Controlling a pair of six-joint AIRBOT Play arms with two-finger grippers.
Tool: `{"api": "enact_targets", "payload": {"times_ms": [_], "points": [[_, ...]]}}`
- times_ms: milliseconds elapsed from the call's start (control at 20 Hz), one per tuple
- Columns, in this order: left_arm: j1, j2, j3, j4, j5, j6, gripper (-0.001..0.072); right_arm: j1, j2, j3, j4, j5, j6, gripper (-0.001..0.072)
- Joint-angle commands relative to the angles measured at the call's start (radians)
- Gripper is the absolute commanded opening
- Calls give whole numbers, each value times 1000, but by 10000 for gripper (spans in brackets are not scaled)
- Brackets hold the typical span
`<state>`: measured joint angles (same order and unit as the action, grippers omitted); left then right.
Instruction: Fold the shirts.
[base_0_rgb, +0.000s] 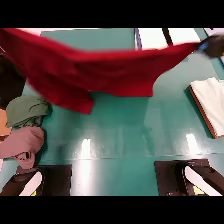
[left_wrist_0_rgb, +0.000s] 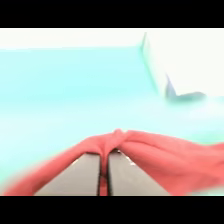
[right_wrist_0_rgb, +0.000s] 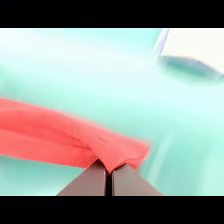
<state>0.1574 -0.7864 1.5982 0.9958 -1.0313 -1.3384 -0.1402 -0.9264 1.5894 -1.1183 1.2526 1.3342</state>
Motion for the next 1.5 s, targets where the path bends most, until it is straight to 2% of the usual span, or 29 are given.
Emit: {"api": "enact_targets", "payload": {"times_ms": [0,150,250,350,500,650,800,950,1100,1250,1350,1450], "points": [[6,107,225,5,9,-46,23,-92,77,229,-29,53,27,19],[6,105,376,11,10,-80,23,-193,68,353,-28,154,29,19],[6,105,397,19,43,-102,22,-238,23,445,-26,229,31,19],[6,67,389,30,8,-103,22,-243,-34,502,-26,253,49,18],[5,-56,318,17,-109,-112,23,-219,-101,432,-30,254,48,18],[-45,-230,188,17,-168,-98,23,-134,-200,299,-52,247,44,18],[-120,-443,46,54,-160,8,23,-39,-346,175,-190,239,45,18],[-130,-682,-8,74,-156,7,24,24,-505,92,-249,212,44,18],[-130,-848,-8,65,-84,4,24,36,-668,122,-236,143,58,18],[-128,-885,-3,76,23,5,24,41,-786,256,-236,130,80,19],[-109,-885,28,76,7,5,24,41,-819,339,-236,142,79,18],[-82,-885,50,73,-81,5,25,38,-808,357,-241,157,70,18]]}}
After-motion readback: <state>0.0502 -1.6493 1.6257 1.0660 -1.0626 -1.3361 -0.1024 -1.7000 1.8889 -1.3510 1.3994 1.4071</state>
